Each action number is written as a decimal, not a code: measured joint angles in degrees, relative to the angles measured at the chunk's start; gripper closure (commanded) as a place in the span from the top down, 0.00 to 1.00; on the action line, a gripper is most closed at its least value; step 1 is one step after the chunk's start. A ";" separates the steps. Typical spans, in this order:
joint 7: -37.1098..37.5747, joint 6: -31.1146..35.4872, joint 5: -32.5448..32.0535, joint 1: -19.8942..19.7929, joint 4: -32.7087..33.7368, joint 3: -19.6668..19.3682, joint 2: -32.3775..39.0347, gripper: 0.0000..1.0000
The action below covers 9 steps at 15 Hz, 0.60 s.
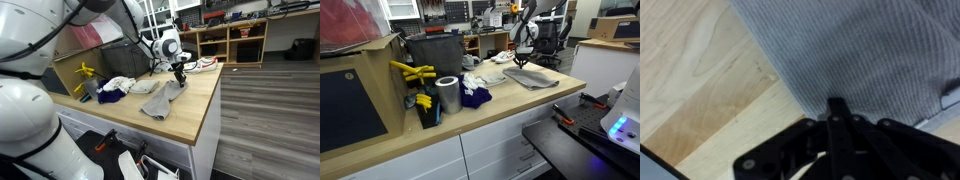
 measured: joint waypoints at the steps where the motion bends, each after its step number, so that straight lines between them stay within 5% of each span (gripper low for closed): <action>1: -0.02 0.46 0.00 -0.14 0.00 -0.06 0.34 0.00; 9: -1.03 4.14 -3.62 -0.73 -0.07 -3.91 0.98 0.00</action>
